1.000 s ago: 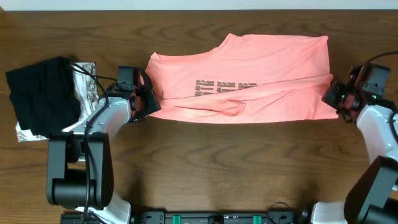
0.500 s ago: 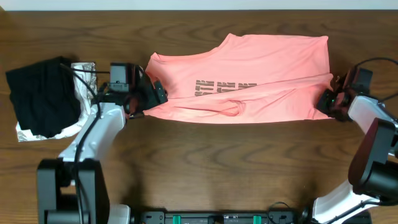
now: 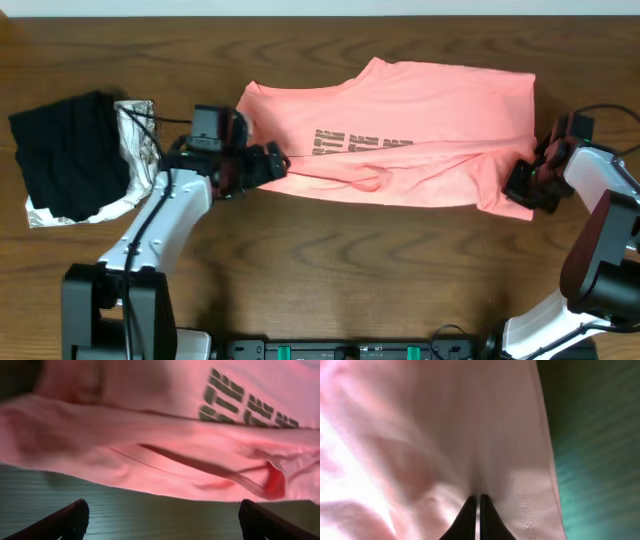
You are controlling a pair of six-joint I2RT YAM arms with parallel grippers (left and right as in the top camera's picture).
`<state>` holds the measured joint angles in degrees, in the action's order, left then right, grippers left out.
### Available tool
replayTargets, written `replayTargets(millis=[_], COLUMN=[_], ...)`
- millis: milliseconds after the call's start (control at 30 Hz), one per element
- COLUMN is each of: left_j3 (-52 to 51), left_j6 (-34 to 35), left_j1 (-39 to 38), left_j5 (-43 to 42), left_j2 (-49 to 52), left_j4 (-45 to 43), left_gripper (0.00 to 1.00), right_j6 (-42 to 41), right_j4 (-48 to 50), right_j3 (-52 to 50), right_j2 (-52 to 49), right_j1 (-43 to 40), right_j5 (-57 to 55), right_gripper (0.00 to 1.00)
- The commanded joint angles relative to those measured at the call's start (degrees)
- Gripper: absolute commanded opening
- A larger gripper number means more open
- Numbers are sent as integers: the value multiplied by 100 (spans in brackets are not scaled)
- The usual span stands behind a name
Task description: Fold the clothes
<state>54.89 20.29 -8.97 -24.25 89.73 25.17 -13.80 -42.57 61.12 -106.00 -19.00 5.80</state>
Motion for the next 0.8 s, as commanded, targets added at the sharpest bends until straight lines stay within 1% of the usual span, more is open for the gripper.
replayTargets(millis=[0,100,200,267,367,533,767], left_j3=[57,57,57,57,57,57,57], left_j6=[-291,-492,-527,-525,-522,-520,-522], left_j1=[-334,-778,-1176,-1392,-1622,-1672,-1665], left_j5=[-87,94,437,553,802,1351,1451], left_j2=[-26,-24,-24,-24,-20,11,11], left_j4=[17,2,-33,-105,-243,-323,-341], left_gripper=[96,96,95,91,90,90,90], right_j6=[-28,-28,-33,-66,-334,-332,-328], right_j4=[-197,-181,-190,-251,-374,-361,-291], right_j3=[-382,-382,-382,-382,-382,-382,-380], right_j2=[-407,-407,-407,-407,-407,-407,-407], right_j1=[-17,-17,-46,-114,-332,-704,-802], right_j5=[-448,-455,-584,-896,-1475,-1392,-1156], right_gripper=[7,8,9,9,9,9,10])
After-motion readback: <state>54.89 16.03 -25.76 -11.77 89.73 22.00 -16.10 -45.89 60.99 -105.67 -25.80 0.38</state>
